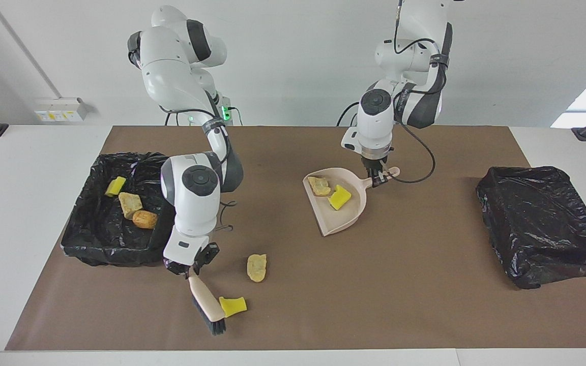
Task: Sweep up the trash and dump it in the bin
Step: 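Sweep the far crumbs with the right gripper toward the held dustpan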
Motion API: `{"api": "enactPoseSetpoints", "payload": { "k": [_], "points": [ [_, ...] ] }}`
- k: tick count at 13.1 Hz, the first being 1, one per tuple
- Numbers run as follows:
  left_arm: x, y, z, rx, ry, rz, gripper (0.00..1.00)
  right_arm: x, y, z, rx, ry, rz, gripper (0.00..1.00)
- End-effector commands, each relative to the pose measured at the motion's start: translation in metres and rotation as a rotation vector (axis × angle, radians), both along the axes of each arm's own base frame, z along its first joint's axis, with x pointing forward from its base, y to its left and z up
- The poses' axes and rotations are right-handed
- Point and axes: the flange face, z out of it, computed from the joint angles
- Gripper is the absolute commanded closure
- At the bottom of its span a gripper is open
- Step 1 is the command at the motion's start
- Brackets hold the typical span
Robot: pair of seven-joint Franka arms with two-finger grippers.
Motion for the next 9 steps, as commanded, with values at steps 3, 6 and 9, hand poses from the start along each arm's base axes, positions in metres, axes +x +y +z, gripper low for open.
{"api": "enactPoseSetpoints", "payload": {
  "k": [3,6,9],
  "points": [
    [-0.001,0.008,-0.002,0.001,-0.019,0.02,1.0,-0.009,0.04,-0.006,-0.035,0.065,0.049,1.0],
    [-0.002,0.007,-0.003,0.004,-0.014,0.017,1.0,-0.029,0.057,-0.003,-0.02,0.183,0.014,1.0],
    [-0.004,0.009,-0.005,0.011,-0.015,0.062,1.0,-0.051,0.078,-0.005,0.058,0.3,-0.045,1.0]
  ]
}}
